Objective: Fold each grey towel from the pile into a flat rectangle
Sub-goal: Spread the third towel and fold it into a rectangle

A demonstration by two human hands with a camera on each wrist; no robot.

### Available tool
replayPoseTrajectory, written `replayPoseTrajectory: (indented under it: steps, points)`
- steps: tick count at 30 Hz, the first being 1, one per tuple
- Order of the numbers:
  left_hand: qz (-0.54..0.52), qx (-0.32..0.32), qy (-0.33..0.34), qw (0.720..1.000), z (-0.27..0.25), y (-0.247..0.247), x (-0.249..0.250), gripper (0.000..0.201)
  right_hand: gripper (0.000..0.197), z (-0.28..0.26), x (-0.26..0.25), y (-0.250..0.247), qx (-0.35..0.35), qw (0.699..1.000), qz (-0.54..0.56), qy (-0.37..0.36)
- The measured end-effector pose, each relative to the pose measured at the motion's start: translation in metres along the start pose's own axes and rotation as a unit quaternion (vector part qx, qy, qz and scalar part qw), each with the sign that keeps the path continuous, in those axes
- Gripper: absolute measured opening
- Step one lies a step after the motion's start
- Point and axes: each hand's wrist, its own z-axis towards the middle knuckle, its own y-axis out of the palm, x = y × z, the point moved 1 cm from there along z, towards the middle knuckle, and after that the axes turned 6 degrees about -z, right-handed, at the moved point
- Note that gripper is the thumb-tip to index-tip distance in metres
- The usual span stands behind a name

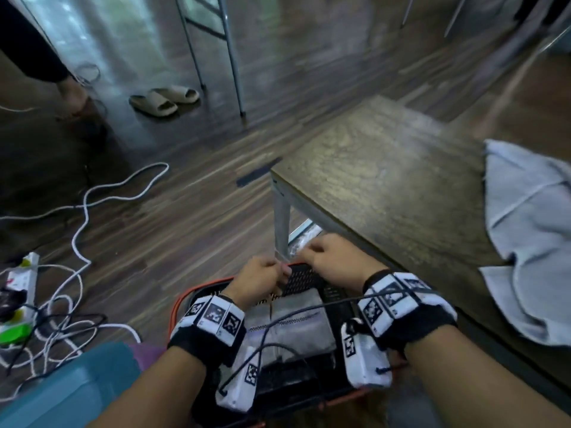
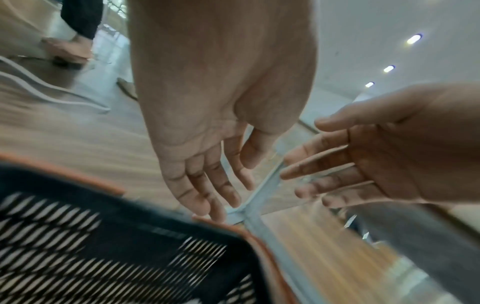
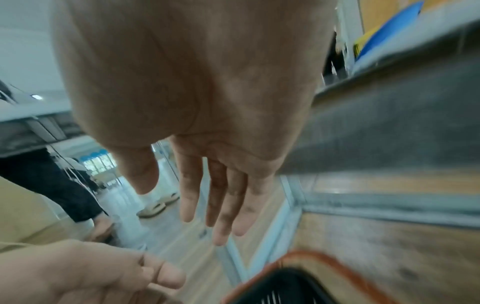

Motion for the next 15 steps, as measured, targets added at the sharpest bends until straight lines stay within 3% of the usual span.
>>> replayPoseTrajectory:
  steps: [4,7,10,15]
  points:
    - [-0.006,-0.038,0.111,0.993,-0.043,0.018,0.077,0.031,0.038,-0.067,-0.031,-0.087,0.139,0.989,-0.037,-0.042]
    - [0.017,-0.068,0.189,0.980,-0.082,0.041,0.132,0.027,0.035,-0.136,-0.036,-0.150,0.260,0.962,-0.056,-0.065]
    - [0.067,-0.114,0.229,0.964,-0.118,0.081,0.182,0.027,0.026,-0.220,-0.023,-0.201,0.367,0.926,-0.048,-0.070]
    - [0.125,-0.222,0.268,0.929,-0.178,0.167,0.248,0.023,0.019,-0.346,0.039,-0.248,0.460,0.888,0.008,-0.003]
